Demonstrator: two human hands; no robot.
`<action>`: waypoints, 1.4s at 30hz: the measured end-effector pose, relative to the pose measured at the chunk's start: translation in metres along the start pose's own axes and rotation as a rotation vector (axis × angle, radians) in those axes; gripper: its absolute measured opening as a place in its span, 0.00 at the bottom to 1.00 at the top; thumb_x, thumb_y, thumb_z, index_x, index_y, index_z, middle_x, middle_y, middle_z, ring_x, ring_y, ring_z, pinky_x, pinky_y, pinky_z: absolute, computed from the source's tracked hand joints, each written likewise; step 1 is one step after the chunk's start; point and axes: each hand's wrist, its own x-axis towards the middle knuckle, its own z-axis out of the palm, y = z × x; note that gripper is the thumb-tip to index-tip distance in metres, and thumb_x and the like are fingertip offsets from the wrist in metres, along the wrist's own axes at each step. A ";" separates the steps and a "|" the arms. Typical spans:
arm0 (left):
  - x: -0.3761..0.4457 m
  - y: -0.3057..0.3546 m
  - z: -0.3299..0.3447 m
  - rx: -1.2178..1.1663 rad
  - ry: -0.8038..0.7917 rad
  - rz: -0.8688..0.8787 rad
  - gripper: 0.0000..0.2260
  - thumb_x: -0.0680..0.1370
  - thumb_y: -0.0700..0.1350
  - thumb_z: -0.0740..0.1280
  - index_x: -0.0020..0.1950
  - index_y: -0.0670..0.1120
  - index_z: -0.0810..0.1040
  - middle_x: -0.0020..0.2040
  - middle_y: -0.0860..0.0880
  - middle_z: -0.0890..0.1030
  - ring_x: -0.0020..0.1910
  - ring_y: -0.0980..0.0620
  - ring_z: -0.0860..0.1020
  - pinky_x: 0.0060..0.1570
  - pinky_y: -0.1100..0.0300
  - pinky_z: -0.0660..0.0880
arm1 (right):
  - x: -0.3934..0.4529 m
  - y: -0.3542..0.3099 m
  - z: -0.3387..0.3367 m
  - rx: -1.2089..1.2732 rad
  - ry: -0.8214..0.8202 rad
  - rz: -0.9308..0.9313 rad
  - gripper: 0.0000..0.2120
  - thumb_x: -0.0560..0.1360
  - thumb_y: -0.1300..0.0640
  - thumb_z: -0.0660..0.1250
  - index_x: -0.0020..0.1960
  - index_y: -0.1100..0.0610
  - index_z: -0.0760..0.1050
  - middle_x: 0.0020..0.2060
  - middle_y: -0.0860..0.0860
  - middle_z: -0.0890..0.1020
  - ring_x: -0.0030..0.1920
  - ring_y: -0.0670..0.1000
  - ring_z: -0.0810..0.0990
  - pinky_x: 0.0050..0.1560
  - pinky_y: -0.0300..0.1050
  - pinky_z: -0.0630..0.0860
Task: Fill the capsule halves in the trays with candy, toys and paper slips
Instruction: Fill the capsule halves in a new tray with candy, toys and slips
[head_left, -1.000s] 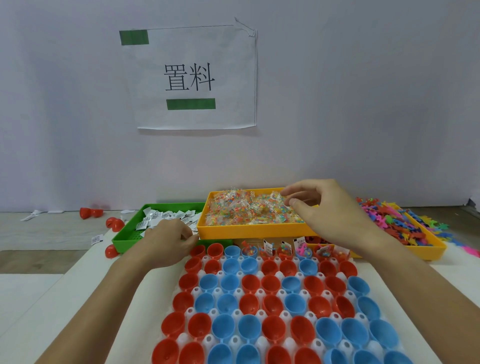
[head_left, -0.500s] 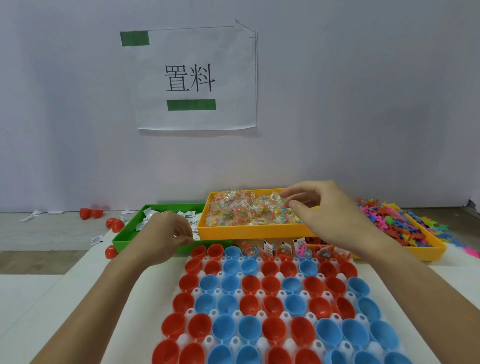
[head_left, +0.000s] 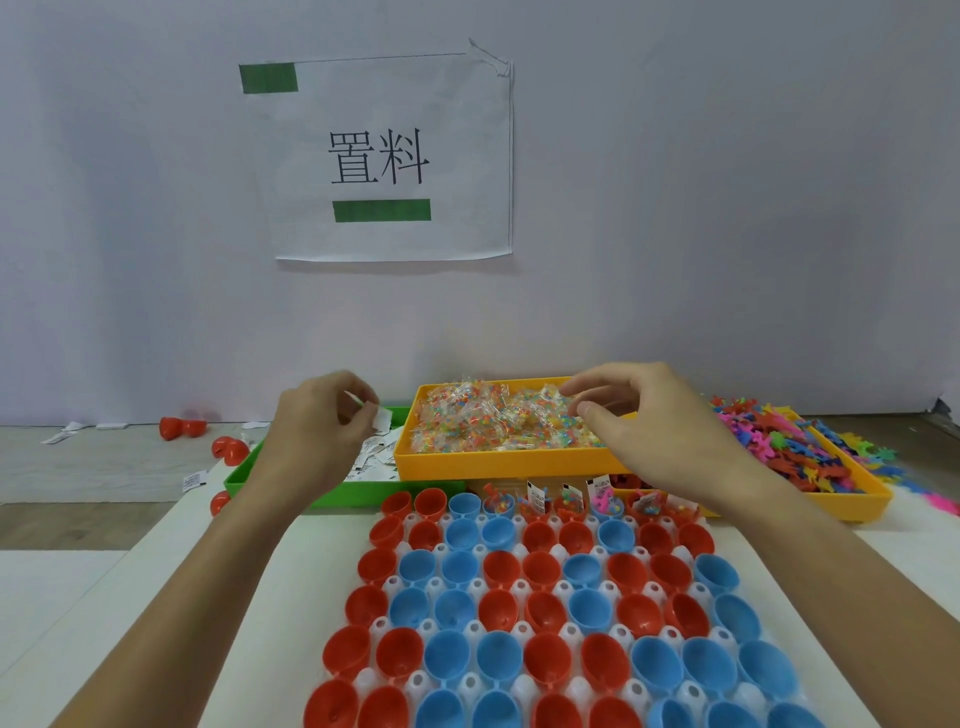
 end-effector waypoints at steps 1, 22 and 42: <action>-0.001 0.006 -0.001 -0.049 -0.015 -0.009 0.04 0.79 0.40 0.67 0.47 0.48 0.80 0.39 0.50 0.84 0.38 0.54 0.82 0.31 0.65 0.72 | 0.000 -0.001 0.000 0.003 -0.001 -0.001 0.09 0.80 0.55 0.66 0.56 0.45 0.81 0.48 0.41 0.84 0.48 0.38 0.81 0.44 0.29 0.74; -0.034 0.076 0.024 -0.593 -0.407 0.017 0.03 0.76 0.40 0.72 0.48 0.43 0.80 0.39 0.48 0.86 0.40 0.51 0.85 0.43 0.60 0.80 | -0.010 -0.020 0.018 0.180 -0.093 -0.075 0.02 0.76 0.54 0.73 0.45 0.52 0.82 0.37 0.46 0.86 0.39 0.42 0.85 0.44 0.36 0.81; -0.035 0.063 0.033 -0.184 -0.302 0.127 0.07 0.73 0.36 0.71 0.42 0.48 0.83 0.36 0.49 0.84 0.37 0.51 0.83 0.39 0.59 0.80 | -0.010 -0.018 0.018 -0.079 -0.066 -0.220 0.06 0.77 0.58 0.71 0.51 0.51 0.85 0.40 0.39 0.83 0.47 0.35 0.79 0.44 0.25 0.73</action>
